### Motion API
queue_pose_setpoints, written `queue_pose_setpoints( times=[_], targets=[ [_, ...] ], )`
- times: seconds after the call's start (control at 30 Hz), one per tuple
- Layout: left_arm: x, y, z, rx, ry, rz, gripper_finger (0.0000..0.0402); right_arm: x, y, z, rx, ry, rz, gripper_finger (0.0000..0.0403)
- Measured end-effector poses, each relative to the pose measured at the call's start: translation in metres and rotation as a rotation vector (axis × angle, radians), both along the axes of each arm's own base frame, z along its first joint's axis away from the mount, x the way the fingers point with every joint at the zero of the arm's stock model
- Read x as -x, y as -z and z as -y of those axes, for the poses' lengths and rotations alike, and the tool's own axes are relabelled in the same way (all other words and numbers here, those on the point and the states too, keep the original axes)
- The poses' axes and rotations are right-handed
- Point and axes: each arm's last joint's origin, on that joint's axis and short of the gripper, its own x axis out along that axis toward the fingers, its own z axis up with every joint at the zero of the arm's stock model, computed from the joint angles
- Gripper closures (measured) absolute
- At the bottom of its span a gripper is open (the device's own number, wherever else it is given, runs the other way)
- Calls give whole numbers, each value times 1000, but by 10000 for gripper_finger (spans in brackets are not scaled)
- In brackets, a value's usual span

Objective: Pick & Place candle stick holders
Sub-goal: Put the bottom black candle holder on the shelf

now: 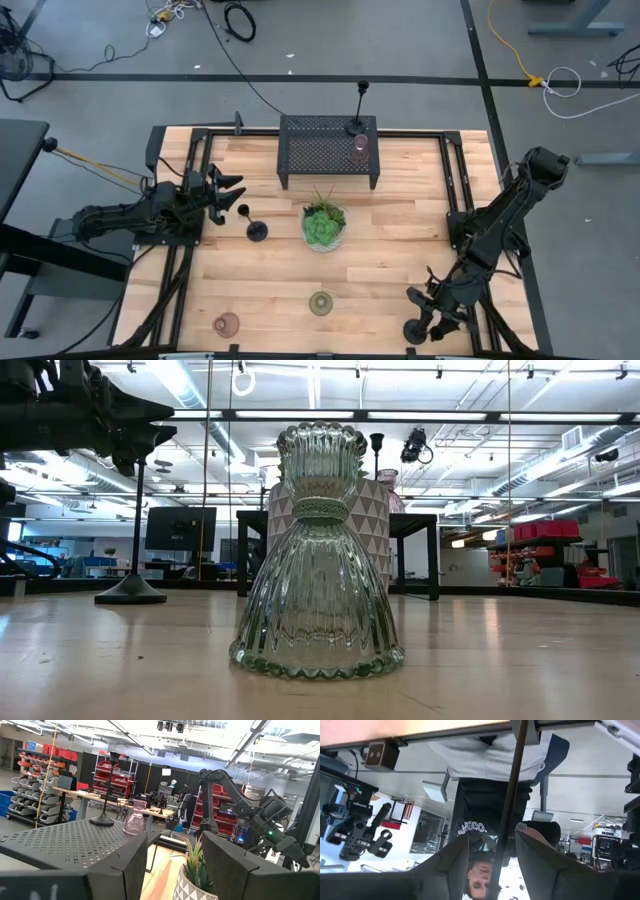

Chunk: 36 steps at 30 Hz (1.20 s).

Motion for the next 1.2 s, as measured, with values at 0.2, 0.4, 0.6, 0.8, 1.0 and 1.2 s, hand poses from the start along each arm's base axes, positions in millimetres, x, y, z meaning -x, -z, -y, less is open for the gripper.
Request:
queue_pose_setpoints(
  times=[0.2,0.4,0.6,0.8,1.0,1.2],
  targets=[
    [0,0,0,0,0,0,211,-3,3,-4,-16,-15,-2,239],
    [0,0,0,0,0,0,211,-3,1,-6,-53,-31,-6,239],
    [0,0,0,0,0,0,211,-4,3,-7,-63,-44,-16,256],
    [0,0,0,0,0,0,211,-4,3,-7,-63,-43,-14,302],
    [0,0,0,0,0,0,211,-4,3,-7,-64,-45,-14,365],
    [0,0,0,0,0,0,211,-4,2,-8,-68,-45,-10,386]
  ],
)
